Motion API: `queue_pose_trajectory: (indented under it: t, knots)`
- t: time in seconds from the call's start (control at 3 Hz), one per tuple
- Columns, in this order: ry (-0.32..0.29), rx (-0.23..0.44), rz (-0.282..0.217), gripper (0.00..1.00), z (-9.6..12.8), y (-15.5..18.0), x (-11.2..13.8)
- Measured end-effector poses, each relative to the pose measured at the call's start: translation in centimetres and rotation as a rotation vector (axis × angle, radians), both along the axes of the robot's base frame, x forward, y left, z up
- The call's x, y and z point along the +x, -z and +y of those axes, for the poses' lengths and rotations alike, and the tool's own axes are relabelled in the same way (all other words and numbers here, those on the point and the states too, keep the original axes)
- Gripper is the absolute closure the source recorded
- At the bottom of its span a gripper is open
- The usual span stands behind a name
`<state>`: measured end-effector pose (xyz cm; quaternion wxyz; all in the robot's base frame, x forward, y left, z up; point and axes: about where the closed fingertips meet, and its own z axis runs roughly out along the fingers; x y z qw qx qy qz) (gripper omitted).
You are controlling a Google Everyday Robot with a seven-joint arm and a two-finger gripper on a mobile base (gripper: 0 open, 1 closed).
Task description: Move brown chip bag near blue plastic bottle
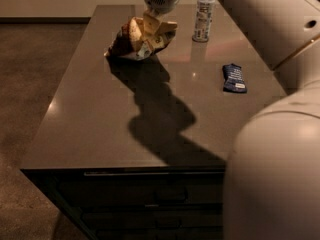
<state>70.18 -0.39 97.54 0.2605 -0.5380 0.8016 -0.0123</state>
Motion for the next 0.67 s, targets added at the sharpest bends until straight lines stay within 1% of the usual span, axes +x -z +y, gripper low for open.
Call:
queue_pose_trajectory:
  t: [0.33,0.67]
  knots:
    - [0.059,-0.008,-0.022,1.00,-3.9,-0.7,2.7]
    - [0.130,-0.019,-0.039,1.00,-8.0,-0.9,4.6]
